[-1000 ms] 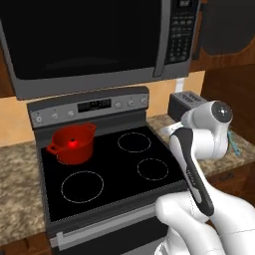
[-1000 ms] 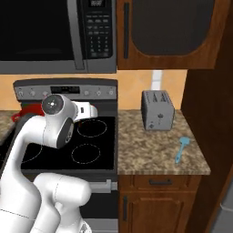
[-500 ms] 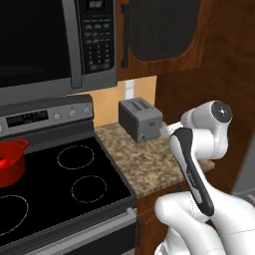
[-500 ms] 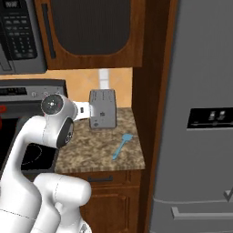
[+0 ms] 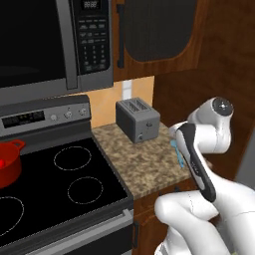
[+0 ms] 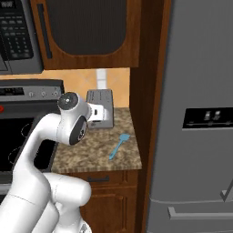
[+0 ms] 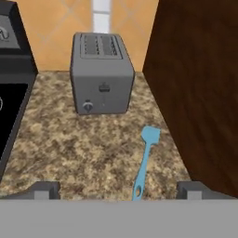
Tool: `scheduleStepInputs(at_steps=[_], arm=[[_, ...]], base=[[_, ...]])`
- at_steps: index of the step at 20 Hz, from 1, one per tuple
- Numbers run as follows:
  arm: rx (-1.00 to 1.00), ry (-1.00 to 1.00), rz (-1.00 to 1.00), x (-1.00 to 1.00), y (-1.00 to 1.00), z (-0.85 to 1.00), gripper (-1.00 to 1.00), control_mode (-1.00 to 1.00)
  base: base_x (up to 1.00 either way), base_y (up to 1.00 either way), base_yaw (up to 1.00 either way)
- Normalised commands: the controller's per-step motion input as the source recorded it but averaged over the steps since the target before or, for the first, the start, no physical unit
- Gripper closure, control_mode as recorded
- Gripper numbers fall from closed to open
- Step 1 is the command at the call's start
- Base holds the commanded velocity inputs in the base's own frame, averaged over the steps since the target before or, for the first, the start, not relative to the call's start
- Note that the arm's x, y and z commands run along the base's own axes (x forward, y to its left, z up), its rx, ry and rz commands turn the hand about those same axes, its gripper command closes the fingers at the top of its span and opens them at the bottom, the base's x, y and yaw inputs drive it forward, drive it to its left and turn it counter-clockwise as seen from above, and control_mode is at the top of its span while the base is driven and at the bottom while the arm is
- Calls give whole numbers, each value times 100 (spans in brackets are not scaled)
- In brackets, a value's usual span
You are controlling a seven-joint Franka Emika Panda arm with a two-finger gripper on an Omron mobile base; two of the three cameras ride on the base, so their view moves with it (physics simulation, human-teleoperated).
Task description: Put the tomato and eggplant in the pot. Retrieve the spatula and lightly stir the vegetables in the pot.
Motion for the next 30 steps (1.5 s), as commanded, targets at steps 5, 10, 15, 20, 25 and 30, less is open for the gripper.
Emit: scheduleStepInputs(at_steps=[5, 10, 15, 20, 25, 30], arm=[[0, 32, -10, 41, 0, -66, -100, -100], [0, 32, -10, 43, -30, -78, -100, -100], [9, 22, -6, 31, -54, -43, -100, -100], [14, 8, -6, 13, -23, -47, -100, -100], [9, 1, -5, 3, 0, -55, -100, -100], [1, 0, -6, 11, 0, -54, -100, -100]], base=[[0, 0, 0], [0, 0, 0], [0, 0, 0], [0, 0, 0], [0, 0, 0], [0, 0, 0]])
